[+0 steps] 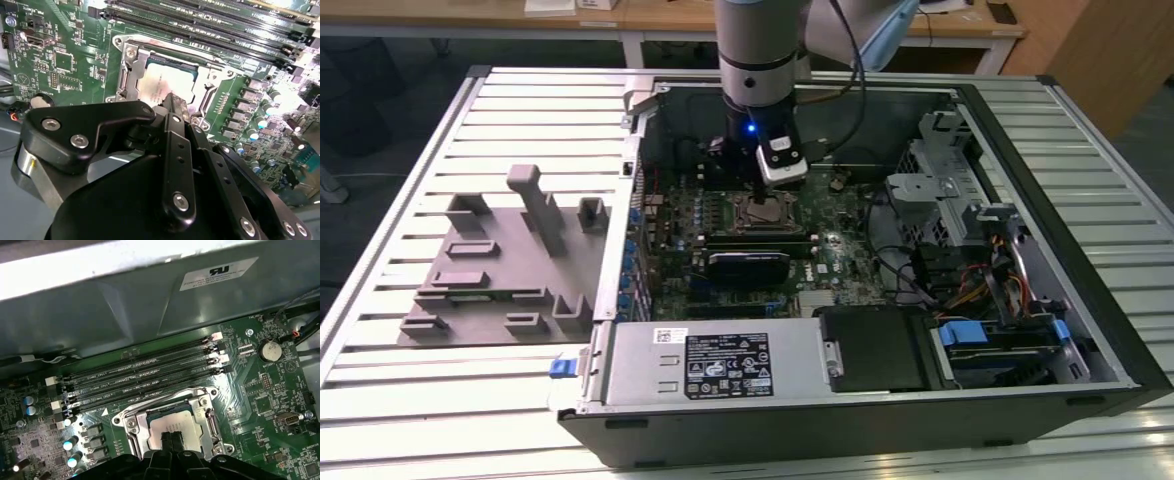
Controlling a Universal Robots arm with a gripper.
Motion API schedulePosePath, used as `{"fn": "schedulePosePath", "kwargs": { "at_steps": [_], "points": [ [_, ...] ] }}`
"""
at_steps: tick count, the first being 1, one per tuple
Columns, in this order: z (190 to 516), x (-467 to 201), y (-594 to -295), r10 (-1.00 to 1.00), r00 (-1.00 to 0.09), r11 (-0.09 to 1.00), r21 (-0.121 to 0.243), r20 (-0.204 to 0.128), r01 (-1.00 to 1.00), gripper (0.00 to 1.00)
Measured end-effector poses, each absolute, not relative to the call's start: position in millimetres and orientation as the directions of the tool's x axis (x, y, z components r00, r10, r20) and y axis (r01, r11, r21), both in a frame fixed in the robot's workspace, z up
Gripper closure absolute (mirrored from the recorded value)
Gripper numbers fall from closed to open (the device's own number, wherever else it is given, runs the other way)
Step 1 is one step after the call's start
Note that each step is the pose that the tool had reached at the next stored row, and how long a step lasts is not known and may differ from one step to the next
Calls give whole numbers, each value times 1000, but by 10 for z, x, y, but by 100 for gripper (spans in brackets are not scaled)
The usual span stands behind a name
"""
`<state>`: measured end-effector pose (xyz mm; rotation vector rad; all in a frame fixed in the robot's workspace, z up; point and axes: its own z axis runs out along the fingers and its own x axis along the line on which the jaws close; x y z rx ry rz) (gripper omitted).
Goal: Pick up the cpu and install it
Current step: 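Install the first cpu locking lever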
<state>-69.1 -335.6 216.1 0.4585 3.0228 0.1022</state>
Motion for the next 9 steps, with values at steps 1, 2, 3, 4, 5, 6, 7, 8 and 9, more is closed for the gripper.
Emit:
{"fn": "schedulePosePath", "kwargs": {
  "at_steps": [1,2,3,4,5,6,7,8,9],
  "points": [
    [2161,-691,-3356,298,-952,953,78,-71,293,89],
    [2161,-689,-3356,298,-952,953,78,-71,293,89],
    [2159,-682,-3355,298,-952,953,78,-71,293,89],
    [2159,-669,-3355,298,-952,953,77,-72,293,89],
    [2160,-656,-3355,298,-952,953,76,-72,293,89],
    [2160,-641,-3356,298,-952,953,75,-72,293,89],
    [2159,-625,-3356,298,-952,953,73,-73,293,89],
    [2159,-610,-3356,298,-952,953,72,-73,293,89],
    [2159,-595,-3356,298,-952,954,70,-74,293,89]
  ]
}}
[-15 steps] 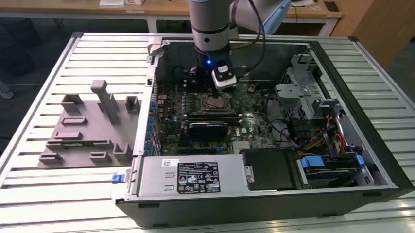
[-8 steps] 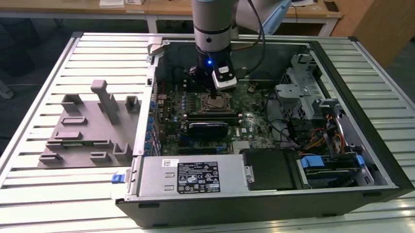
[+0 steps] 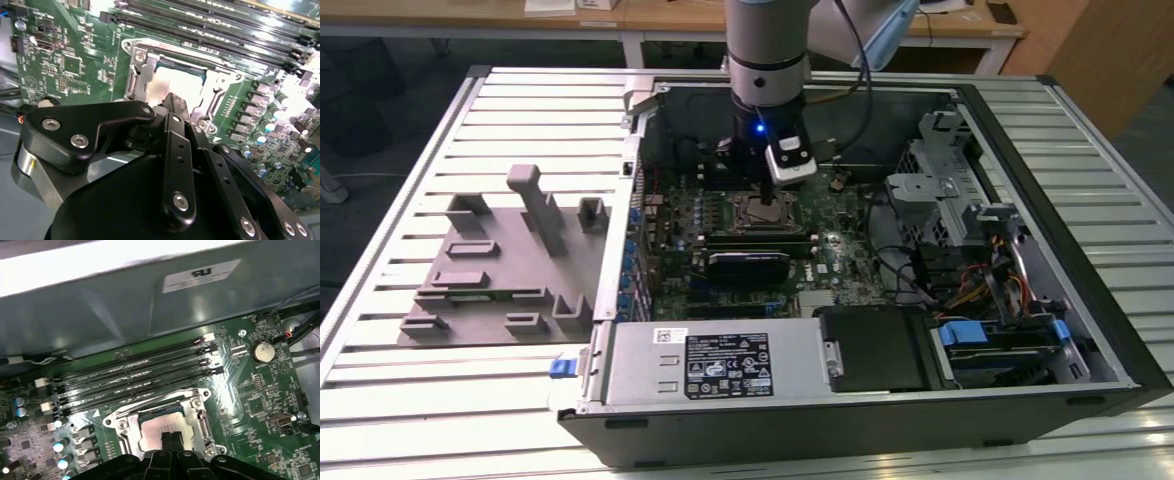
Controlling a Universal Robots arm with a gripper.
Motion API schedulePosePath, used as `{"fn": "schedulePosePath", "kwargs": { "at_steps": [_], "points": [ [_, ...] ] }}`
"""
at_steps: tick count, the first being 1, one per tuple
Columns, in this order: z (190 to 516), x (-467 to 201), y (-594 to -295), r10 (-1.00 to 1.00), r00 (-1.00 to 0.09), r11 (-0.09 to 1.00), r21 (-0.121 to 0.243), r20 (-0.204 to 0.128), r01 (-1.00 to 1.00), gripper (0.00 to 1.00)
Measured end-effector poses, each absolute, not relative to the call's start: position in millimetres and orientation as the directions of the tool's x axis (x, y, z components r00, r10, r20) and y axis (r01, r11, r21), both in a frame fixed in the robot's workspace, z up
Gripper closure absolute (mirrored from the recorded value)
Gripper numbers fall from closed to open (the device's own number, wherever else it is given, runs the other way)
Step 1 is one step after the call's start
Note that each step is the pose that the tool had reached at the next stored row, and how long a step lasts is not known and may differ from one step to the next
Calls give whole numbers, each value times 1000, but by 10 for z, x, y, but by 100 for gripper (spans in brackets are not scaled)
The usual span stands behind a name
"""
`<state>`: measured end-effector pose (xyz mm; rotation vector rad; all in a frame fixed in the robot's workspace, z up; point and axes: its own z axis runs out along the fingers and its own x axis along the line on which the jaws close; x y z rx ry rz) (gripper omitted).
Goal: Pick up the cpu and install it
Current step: 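Install the first cpu locking lever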
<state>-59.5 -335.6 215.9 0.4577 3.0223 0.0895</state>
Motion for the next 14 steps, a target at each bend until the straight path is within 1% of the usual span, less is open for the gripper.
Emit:
{"fn": "schedulePosePath", "kwargs": {
  "at_steps": [5,14],
  "points": [
    [2171,-585,-3356,296,-952,954,66,-75,292,89],
    [2374,-585,-3356,296,-952,954,66,-79,291,89]
  ]
}}
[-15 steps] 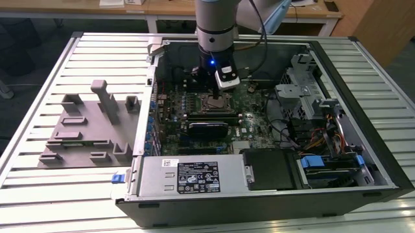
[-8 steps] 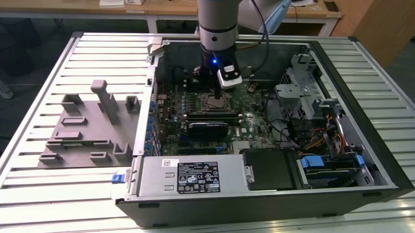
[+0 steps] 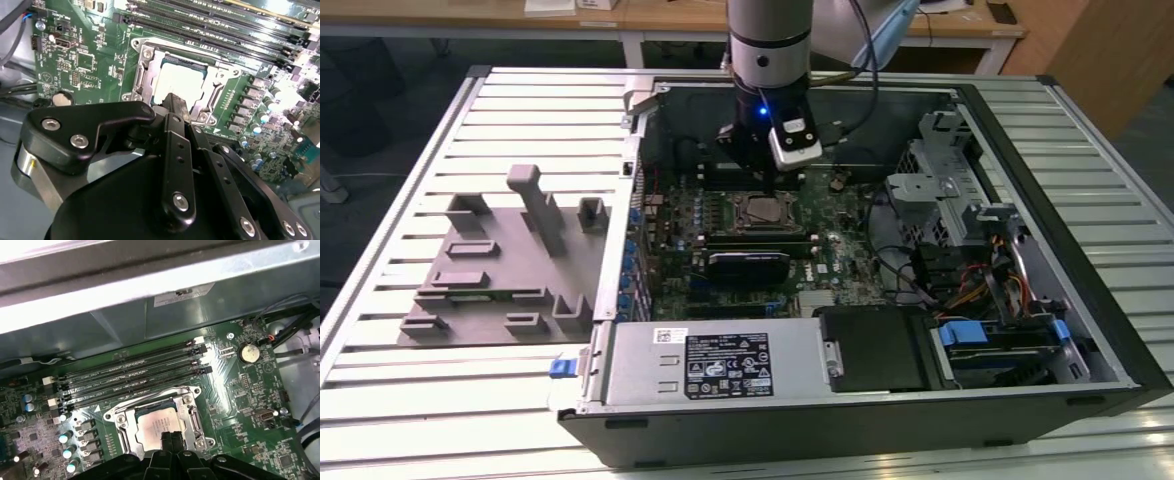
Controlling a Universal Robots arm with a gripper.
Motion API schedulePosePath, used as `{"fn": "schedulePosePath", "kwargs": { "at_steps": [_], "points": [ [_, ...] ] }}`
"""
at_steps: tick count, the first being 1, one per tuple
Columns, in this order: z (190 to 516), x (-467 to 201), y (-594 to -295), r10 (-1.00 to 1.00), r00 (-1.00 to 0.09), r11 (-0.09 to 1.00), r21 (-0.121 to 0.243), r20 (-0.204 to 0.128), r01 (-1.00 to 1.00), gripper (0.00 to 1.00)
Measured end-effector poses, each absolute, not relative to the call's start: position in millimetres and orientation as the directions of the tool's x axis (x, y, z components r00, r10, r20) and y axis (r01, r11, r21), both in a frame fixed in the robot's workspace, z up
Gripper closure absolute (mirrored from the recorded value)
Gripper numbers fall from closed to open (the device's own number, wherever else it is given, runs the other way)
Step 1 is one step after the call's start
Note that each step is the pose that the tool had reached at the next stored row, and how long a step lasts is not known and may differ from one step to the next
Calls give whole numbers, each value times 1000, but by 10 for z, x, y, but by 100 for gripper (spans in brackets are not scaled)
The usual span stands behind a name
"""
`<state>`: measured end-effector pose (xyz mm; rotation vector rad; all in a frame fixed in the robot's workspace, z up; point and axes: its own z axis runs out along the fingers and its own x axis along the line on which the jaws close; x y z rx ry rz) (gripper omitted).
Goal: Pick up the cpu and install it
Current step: 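Install the first cpu locking lever, then install the second cpu locking lever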
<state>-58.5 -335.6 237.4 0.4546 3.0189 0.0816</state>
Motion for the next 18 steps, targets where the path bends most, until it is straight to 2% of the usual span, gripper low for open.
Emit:
{"fn": "schedulePosePath", "kwargs": {
  "at_steps": [18],
  "points": [
    [2380,-585,-3399,296,-952,954,65,-79,291,89]
  ]
}}
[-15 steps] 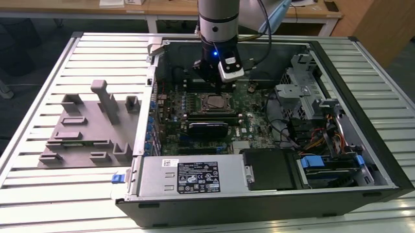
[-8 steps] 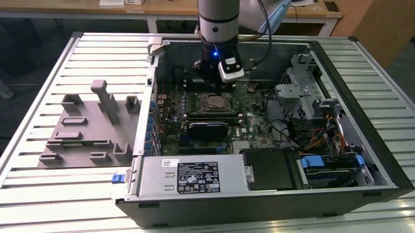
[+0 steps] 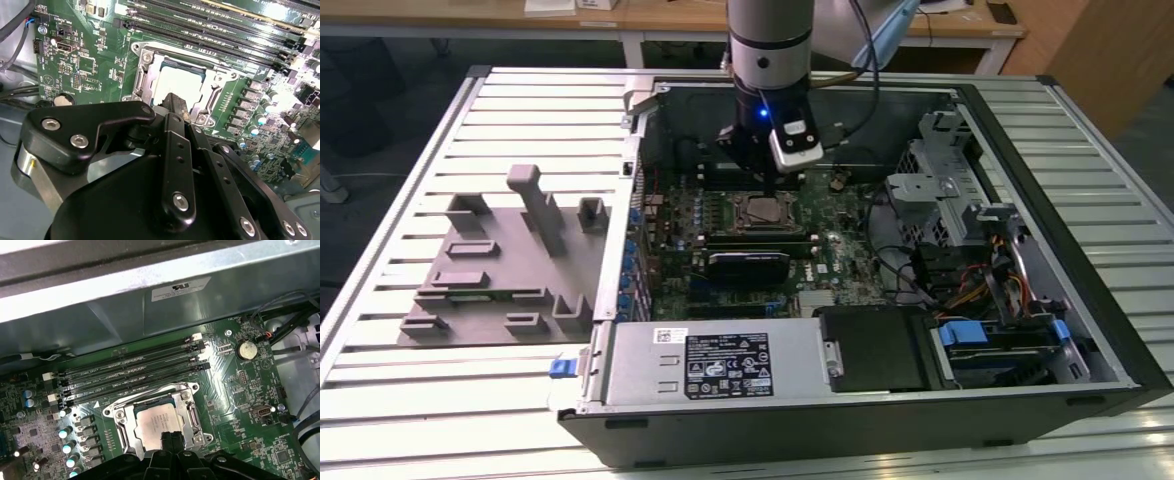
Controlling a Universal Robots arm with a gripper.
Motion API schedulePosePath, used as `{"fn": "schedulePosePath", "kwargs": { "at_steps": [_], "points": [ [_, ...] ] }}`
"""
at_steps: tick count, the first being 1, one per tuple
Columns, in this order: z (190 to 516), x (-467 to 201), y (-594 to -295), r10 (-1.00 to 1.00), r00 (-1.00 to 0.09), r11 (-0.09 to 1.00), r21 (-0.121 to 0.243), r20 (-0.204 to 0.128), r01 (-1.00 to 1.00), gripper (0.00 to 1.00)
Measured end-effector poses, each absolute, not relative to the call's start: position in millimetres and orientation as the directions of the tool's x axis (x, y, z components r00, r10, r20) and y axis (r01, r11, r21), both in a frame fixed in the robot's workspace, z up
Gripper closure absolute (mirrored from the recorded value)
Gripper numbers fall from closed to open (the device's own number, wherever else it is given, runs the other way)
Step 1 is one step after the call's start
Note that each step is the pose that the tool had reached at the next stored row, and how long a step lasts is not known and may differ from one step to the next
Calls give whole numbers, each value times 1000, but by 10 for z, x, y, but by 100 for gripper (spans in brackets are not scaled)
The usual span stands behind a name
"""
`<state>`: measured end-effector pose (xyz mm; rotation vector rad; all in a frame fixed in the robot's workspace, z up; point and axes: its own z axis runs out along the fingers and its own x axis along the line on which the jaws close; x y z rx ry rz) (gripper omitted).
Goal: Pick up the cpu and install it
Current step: 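Install the second cpu locking lever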
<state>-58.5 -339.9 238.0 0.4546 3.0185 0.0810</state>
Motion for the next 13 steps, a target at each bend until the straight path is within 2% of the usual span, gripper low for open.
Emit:
{"fn": "schedulePosePath", "kwargs": {
  "at_steps": [13],
  "points": [
    [2381,-585,-3457,296,-952,954,65,-79,291,89]
  ]
}}
